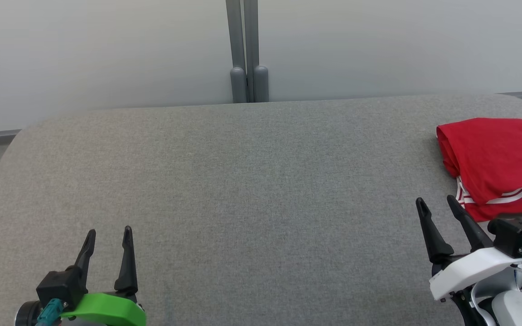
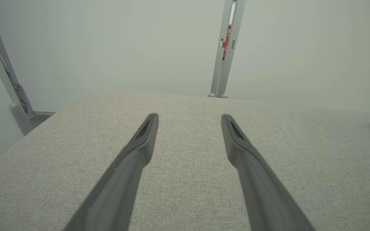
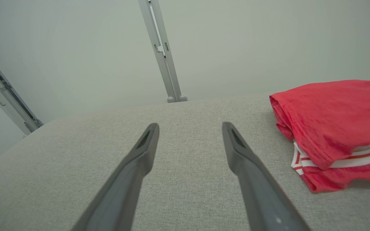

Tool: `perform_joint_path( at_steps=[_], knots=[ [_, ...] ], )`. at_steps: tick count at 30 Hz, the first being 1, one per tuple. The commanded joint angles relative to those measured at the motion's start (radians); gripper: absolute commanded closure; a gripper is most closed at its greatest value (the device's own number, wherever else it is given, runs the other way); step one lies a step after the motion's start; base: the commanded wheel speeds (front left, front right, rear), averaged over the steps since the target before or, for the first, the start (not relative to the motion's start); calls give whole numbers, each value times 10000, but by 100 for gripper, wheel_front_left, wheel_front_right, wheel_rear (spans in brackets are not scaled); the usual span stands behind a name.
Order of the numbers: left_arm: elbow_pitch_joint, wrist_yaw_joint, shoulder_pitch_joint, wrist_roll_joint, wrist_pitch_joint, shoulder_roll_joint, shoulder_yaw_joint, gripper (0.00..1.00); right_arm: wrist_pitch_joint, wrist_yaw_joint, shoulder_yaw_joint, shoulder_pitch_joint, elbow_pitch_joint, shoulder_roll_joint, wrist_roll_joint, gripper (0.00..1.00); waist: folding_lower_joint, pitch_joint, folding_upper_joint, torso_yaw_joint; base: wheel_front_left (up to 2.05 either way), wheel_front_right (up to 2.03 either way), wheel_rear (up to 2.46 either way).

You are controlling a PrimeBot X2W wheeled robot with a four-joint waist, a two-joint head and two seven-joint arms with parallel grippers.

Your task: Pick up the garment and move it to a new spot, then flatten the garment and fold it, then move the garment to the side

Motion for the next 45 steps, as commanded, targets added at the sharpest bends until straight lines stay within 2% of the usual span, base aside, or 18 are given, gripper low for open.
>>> perform_joint_path(
  at_steps=[1,9,10,14,45],
  knots=[
    [35,-43,69,138,-47,-19,77,0,-42,-11,9,-113,50,-51,-48,0,1,3,0,-5,0,0,0],
    [38,-235,-131,239,-48,-53,185,0,-65,-11,112,-255,127,6,-69,0,1,50,0,-79,0,0,0],
    [63,-217,-36,160,1,-38,179,100,-22,0,98,-146,102,18,1,100,1,46,0,-75,0,0,0],
    [371,-237,112,122,63,-138,142,100,-1,0,156,111,398,197,38,100,1,52,0,-84,0,0,0],
    [191,-576,-341,-4596,1440,-548,992,100,944,-2,-759,-220,546,837,4326,100,1,133,0,-140,0,0,0]
  ],
)
